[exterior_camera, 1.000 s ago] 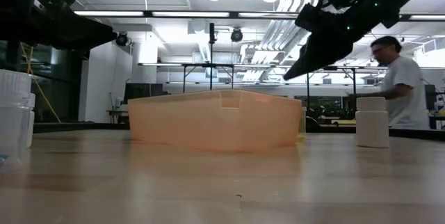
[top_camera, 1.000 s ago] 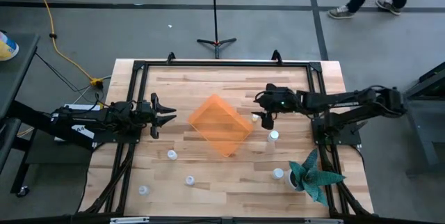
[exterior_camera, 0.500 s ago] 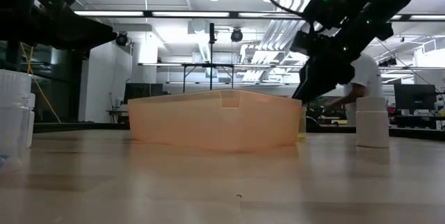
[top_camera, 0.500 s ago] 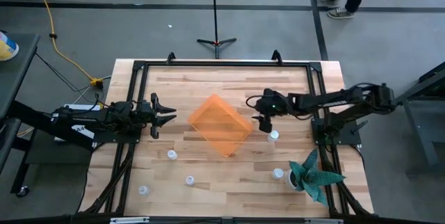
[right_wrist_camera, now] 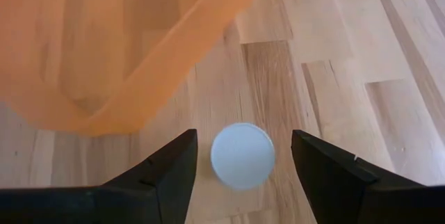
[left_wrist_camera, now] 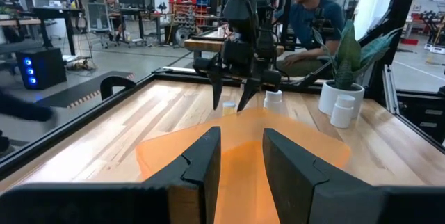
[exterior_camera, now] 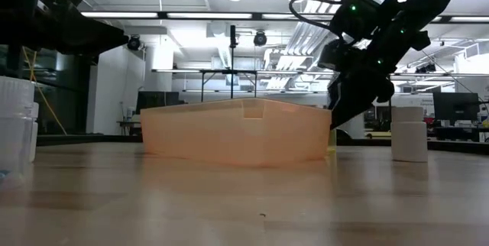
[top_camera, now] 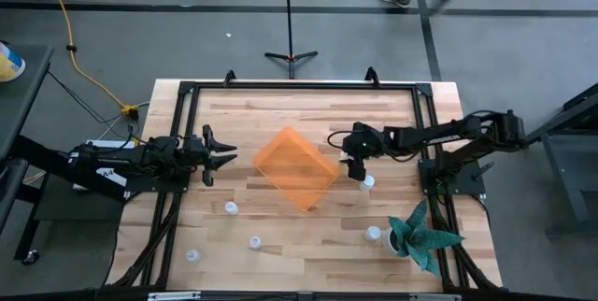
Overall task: Pick and place pill bottles into a basket
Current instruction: Put the yellow pill bottle into the orange bin
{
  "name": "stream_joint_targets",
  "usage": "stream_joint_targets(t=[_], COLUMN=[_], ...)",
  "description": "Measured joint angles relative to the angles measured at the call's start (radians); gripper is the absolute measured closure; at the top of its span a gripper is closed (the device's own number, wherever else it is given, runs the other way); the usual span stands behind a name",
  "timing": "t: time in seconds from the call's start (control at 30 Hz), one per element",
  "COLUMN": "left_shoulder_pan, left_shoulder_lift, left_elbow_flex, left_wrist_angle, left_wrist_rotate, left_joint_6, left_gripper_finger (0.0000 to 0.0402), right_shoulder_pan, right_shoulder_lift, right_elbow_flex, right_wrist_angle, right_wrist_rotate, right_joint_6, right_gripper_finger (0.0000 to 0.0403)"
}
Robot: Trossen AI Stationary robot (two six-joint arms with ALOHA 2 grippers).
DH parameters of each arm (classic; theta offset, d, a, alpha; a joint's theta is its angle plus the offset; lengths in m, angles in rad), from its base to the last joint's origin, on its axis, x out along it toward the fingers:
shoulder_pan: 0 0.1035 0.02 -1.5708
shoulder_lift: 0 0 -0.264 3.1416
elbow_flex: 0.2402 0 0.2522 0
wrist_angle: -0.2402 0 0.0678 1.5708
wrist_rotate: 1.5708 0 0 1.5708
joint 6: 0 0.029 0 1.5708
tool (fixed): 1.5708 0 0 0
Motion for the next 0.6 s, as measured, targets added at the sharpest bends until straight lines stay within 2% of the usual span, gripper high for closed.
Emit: stream_joint_targets(t=[0.27,0.6], left_shoulder_pan=[0.0,0.0], left_shoulder_lift=[0.0,0.0], left_elbow_flex=[0.0,0.0], left_wrist_angle=[0.0,0.0], left_wrist_rotate=[0.0,0.0], left_joint_6=[0.0,0.0], left_gripper_finger=[0.0259,0.0259], right_shoulder_pan=[0.0,0.0], right_shoulder_lift=[0.0,0.0], right_elbow_flex=[0.0,0.0], right_wrist_angle=[-0.012,-0.012], right_wrist_rotate=[0.0,0.0], right_joint_6=[-0.005,-0.005], right_gripper_finger=[0.021,0.0273])
